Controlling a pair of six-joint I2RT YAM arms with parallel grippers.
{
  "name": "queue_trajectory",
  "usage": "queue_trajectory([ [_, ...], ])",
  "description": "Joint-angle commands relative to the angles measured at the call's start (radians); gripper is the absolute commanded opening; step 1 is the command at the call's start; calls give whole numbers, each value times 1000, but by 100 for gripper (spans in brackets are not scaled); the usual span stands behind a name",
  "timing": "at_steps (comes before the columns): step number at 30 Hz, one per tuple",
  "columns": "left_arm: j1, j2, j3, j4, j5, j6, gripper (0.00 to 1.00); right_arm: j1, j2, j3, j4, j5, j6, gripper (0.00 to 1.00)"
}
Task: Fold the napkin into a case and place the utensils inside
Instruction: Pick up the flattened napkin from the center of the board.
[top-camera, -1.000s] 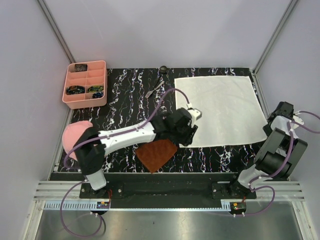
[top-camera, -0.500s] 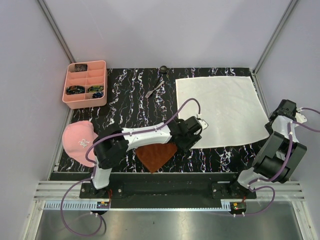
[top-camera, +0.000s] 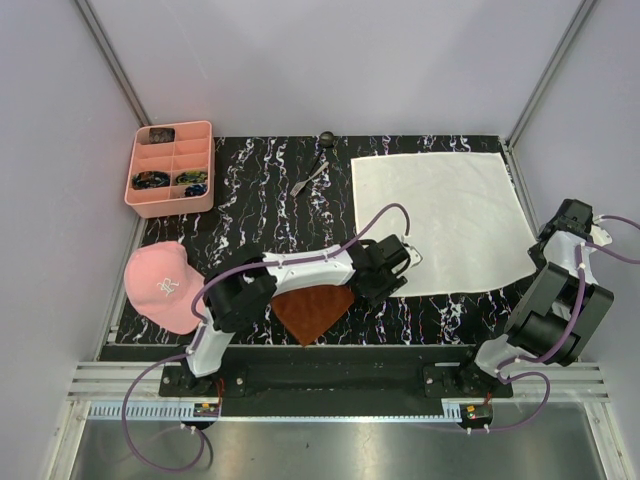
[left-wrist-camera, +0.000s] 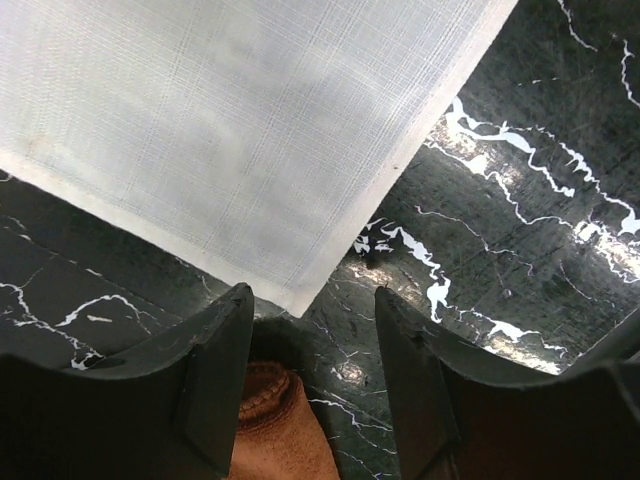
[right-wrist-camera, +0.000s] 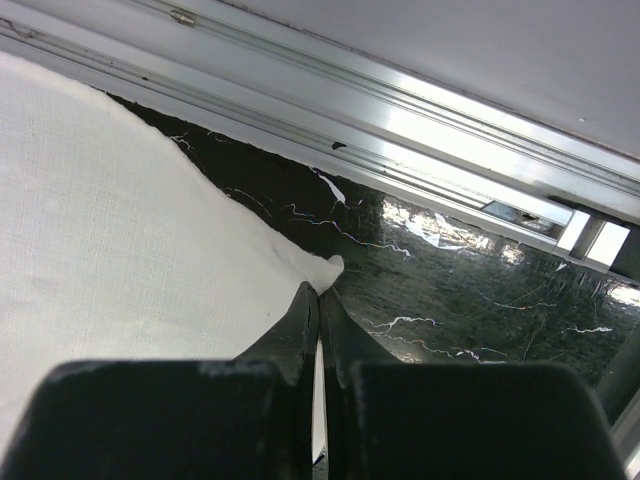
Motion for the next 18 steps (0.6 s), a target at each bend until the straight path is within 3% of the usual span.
queue_trajectory([
  [1, 11, 27, 46, 9, 71, 21, 55, -6, -3, 41, 13, -5, -10, 0],
  [10, 33, 90, 49, 9, 83, 21, 53, -6, -11, 39, 18, -20, -10, 0],
  [18, 37, 127, 43, 20, 51, 5, 25, -6, -17, 35, 22, -27, -11, 0],
])
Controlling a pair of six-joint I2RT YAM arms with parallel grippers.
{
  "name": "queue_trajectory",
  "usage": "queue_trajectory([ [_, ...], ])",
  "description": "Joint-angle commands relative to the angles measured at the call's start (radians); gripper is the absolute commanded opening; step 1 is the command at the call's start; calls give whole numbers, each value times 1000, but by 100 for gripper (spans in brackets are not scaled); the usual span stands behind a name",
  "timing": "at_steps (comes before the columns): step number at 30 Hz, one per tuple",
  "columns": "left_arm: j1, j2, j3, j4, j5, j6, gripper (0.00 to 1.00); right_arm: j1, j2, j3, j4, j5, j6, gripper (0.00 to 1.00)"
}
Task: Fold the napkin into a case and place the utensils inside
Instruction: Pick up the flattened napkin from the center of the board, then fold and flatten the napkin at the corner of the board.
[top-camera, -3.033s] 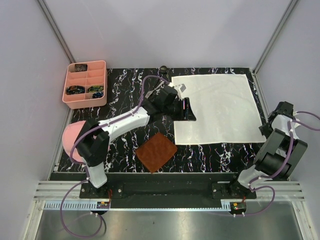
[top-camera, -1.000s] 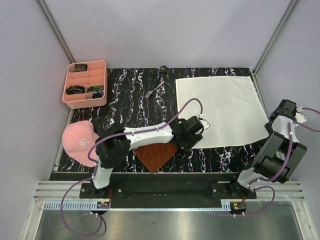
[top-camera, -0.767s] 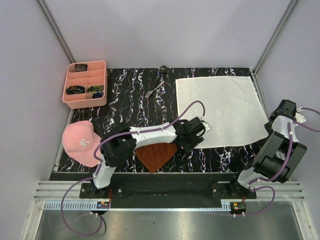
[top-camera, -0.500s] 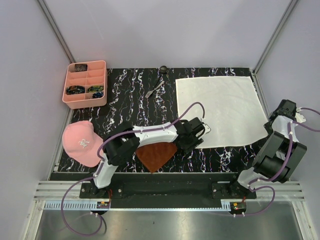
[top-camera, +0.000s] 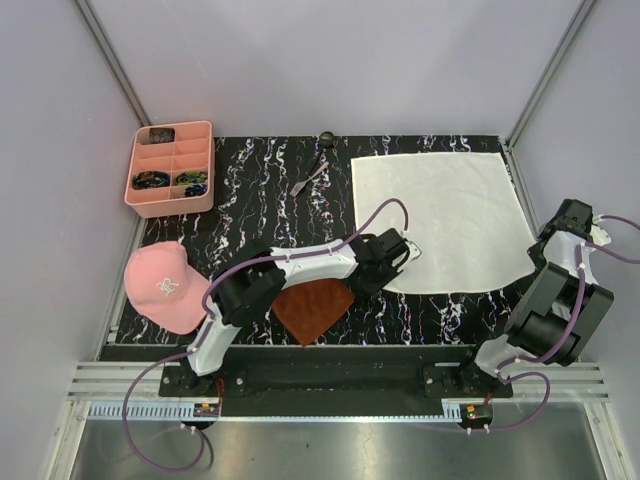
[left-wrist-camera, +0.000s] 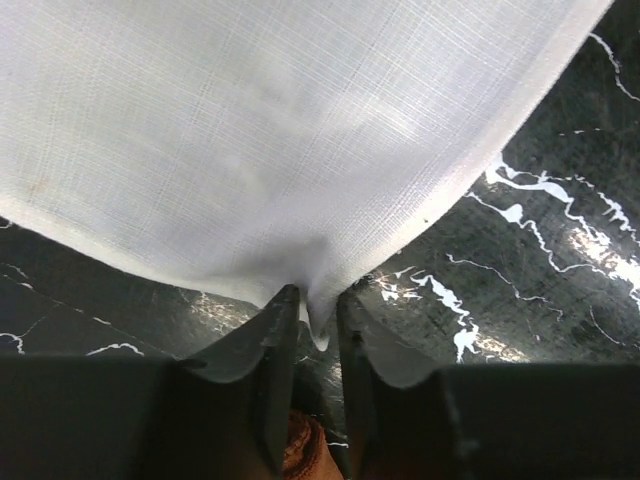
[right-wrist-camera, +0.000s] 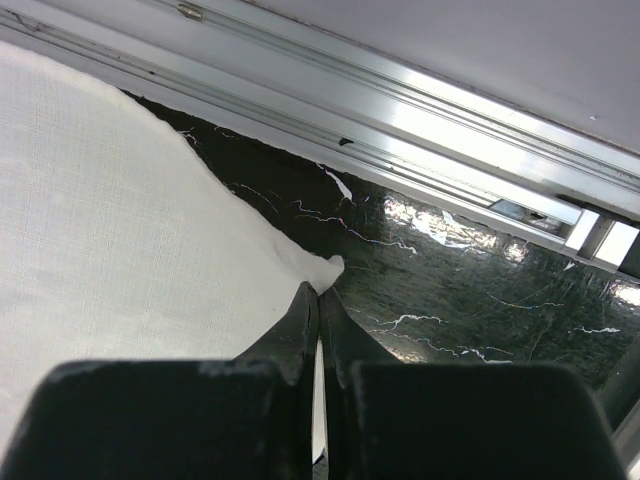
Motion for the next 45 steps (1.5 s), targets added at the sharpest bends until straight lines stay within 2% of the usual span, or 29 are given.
queue_trajectory([
  [1, 0, 44, -10, 7, -28, -5, 20, -6, -19, 34, 21, -12, -9, 0],
  [5, 0, -17, -16, 4, -69, -4, 11, -6, -42, 33, 21, -35, -12, 0],
  [10, -1, -155, 15, -60, -129, -8, 6, -6, -135, 49, 13, -99, -6, 0],
  [14, -30, -284, 113, -150, -158, 22, 0, -7, -244, 157, -86, -127, -29, 0],
  [21, -159, -503, 321, -301, -316, 110, 0, -7, -382, 498, -272, -103, -40, 0],
  [27, -387, -577, 626, -372, -470, 200, 0, -7, -407, 934, -459, -74, -73, 0],
  [32, -409, -602, 707, -365, -510, 176, 0, -7, -387, 1181, -538, -9, -129, 0],
  [35, -368, -616, 659, -325, -492, 171, 0, -7, -344, 1194, -532, -73, -133, 0],
  [37, -285, -619, 615, -306, -410, 131, 0, -7, -316, 1154, -501, -130, -132, 0],
  [39, -181, -620, 544, -271, -288, 95, 0, -7, -333, 1012, -429, -170, -132, 0],
  [40, -149, -616, 520, -257, -259, 88, 0, -7, -341, 893, -338, -211, -124, 0],
  [45, 57, -498, 464, -220, -111, 84, 0, -6, -269, 663, -118, -322, -106, 0],
])
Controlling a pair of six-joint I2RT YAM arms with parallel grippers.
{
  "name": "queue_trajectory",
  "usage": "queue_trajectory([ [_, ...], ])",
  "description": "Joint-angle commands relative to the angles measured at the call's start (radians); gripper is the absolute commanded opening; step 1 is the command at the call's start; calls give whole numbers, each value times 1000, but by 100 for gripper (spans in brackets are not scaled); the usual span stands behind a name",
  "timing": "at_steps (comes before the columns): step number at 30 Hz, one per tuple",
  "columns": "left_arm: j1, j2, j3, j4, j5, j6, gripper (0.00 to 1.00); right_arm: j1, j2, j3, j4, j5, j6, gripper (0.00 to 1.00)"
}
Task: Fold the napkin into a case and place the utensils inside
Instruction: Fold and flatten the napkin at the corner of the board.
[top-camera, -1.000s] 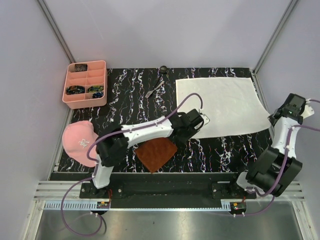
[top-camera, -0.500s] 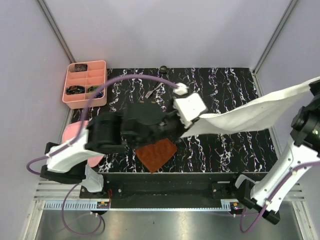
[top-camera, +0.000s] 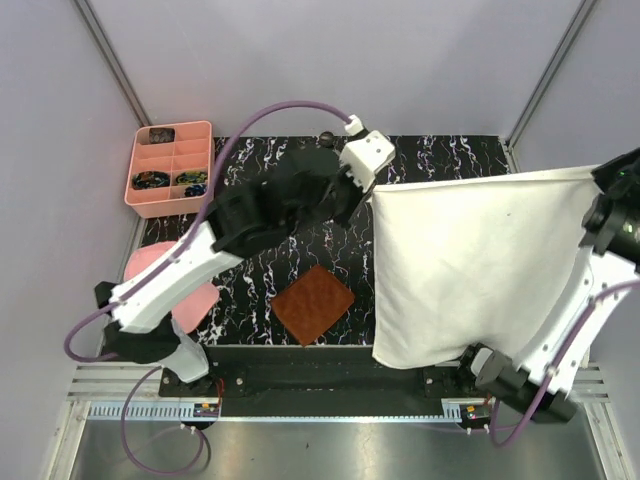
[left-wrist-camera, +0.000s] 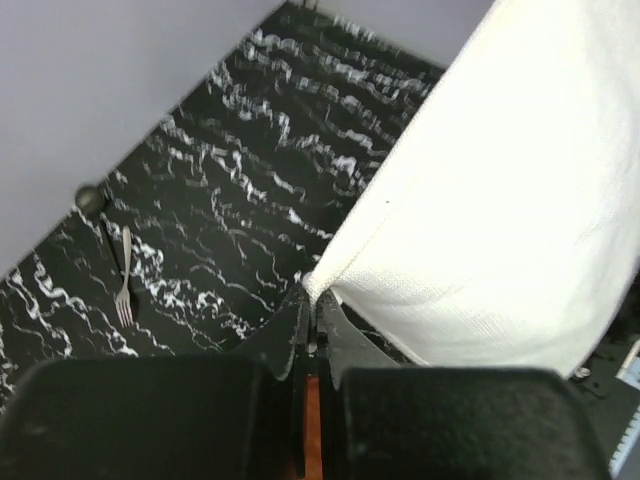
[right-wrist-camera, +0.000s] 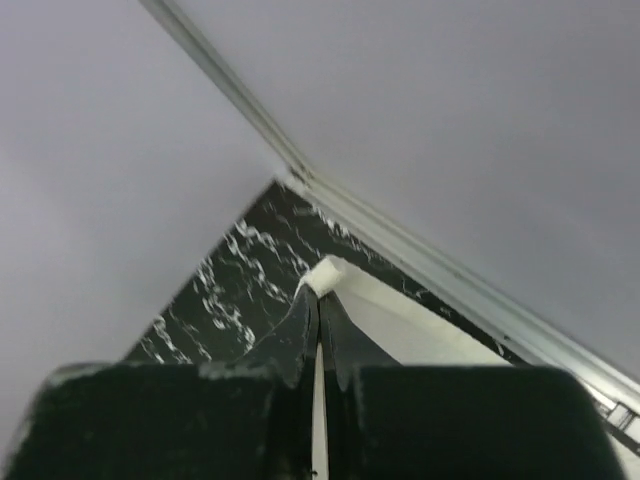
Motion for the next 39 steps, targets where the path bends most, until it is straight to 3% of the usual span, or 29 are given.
queue_trajectory([
  [1, 159, 114, -16, 72, 171, -50, 0, 0, 113, -179, 228, -140, 8, 0],
  [5, 276, 267, 27, 93, 188, -35, 0, 47, 284, -201, 329, -142, 24, 0],
  [10, 374, 542, 249, 153, 202, -3, 0, 175, 557, -113, 420, -62, 19, 0],
  [14, 428, 684, 291, 236, 182, 35, 0, 179, 741, -40, 449, -65, 28, 0],
  [19, 452, 748, 272, 313, 199, 77, 0, 179, 867, 37, 452, -82, 8, 0],
  [27, 445, 691, 170, 337, 251, 10, 0, 179, 819, -38, 404, -36, -13, 0],
  [39, 293, 413, -231, 268, 186, -114, 0, 165, 521, -296, 259, 169, -5, 0],
])
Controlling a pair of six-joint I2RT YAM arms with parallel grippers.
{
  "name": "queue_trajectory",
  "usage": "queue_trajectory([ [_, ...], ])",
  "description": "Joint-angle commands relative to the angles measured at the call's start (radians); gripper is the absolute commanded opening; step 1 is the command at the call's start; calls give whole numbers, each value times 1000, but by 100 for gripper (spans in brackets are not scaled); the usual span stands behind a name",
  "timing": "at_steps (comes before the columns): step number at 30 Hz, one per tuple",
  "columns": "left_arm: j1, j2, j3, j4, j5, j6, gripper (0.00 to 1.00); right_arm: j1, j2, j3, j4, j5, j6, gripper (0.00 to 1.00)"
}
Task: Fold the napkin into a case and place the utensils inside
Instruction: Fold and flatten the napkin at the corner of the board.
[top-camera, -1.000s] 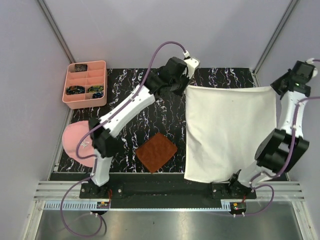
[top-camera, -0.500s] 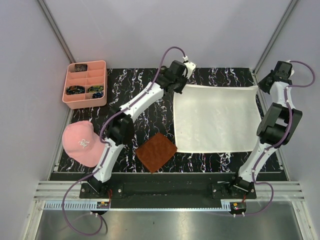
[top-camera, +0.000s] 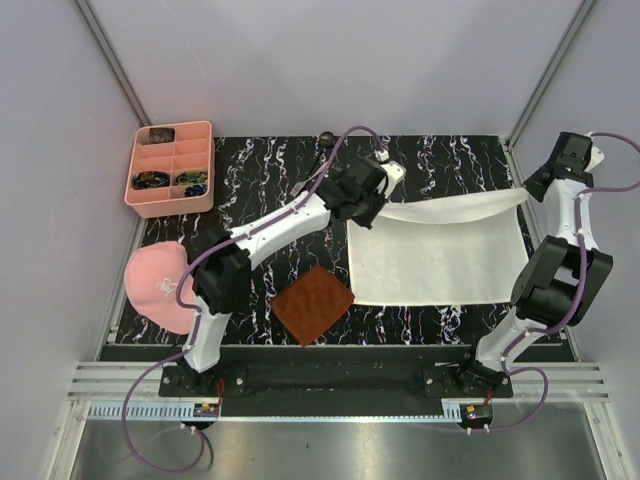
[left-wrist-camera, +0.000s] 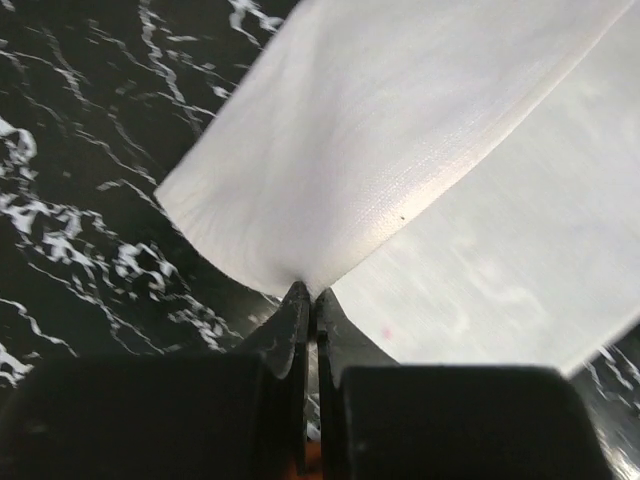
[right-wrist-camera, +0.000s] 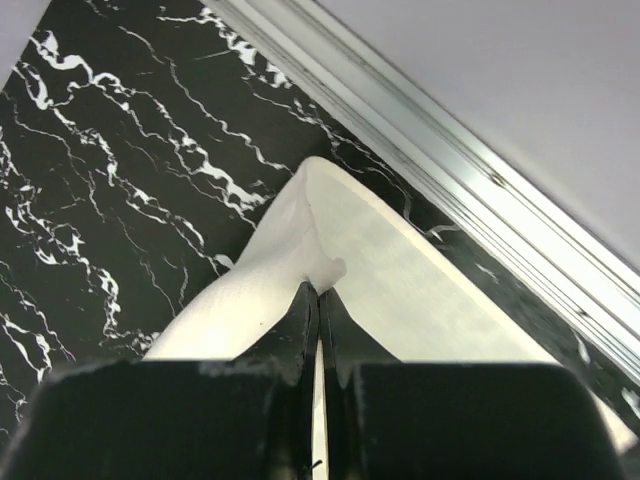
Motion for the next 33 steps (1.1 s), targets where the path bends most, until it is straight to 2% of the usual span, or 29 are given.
queue_trajectory([
  [1, -31, -154, -97, 8, 0, -61, 0, -25, -117, -59, -46, 138, -8, 0],
  [7, -47, -211, -186, -4, 11, -45, 0, -69, -158, -106, -100, 127, -16, 0],
  [22, -133, -214, -298, -54, 49, -108, 0, -86, -286, -418, -114, 267, 68, 0],
  [33, -164, -203, -352, -64, 68, -122, 0, -115, -341, -471, -138, 289, 117, 0],
])
